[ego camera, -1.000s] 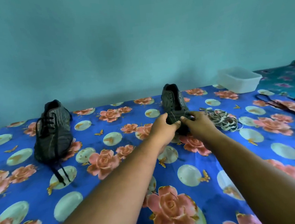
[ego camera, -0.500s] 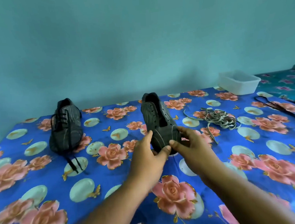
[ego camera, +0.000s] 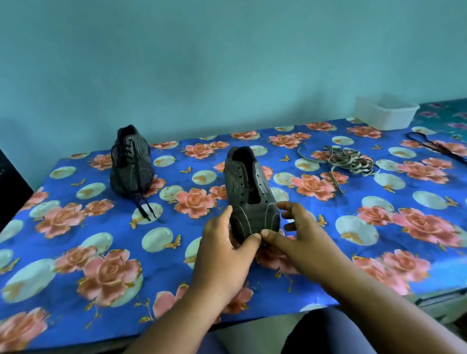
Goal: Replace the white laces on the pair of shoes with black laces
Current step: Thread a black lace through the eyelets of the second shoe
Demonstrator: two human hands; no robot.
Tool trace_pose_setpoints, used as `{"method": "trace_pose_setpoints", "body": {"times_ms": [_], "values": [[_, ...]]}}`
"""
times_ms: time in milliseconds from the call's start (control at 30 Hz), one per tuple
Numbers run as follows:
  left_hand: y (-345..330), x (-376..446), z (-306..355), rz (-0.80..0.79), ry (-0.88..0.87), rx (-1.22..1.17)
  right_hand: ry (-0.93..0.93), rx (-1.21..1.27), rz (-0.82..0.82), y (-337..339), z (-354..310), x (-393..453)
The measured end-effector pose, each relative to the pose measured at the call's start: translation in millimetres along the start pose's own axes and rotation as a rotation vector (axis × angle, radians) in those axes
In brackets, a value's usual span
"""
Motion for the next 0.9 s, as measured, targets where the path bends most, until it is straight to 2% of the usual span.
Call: {"method": "trace_pose_setpoints", "body": {"times_ms": [100,200,333,467,633,733,900], "values": [[-5.9,-2.4,34.7,0.045,-0.145,0.109,0.02,-0.117,0.02,23.3,1.6,-2.1],[-39.6,-1.7,71.1,-0.032,-0.256,0.141,0.036,-0.186,0.06,61.0,11.6,-3.5],[-109.5,12.0,103.5,-0.167,-0.363,0.316,-0.02,-0.324,0.12,127.2,49.2,-1.0],[-198.9,26.1,120.2,-0.37,-0.359,0.274,-0.152,-0.47,0.228,204.4,111.2,-1.9],[-310.3,28.9,128.2,-0.619,-0.24,0.187,-0.277,-0.557,0.306,277.9,174.8,-1.9],[-361.0,31.3,134.4,-0.634,-0.261,0.195,-0.326,-0.656,0.355,308.2,198.3,1.9],[-407.9,32.9,135.8,-0.617,-0.4,0.388,-0.424,-0.758,0.458,356.0,231.3,14.7]]}}
Point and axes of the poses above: each hand's wrist, its own x-axis towards the middle knuckle, its own y-axis out of the back of the hand, z = x × y, the point moved 8 cm from there along x, towards the middle knuckle, and after that the axes turned 10 degrees about -x, right-handed, at the moved point
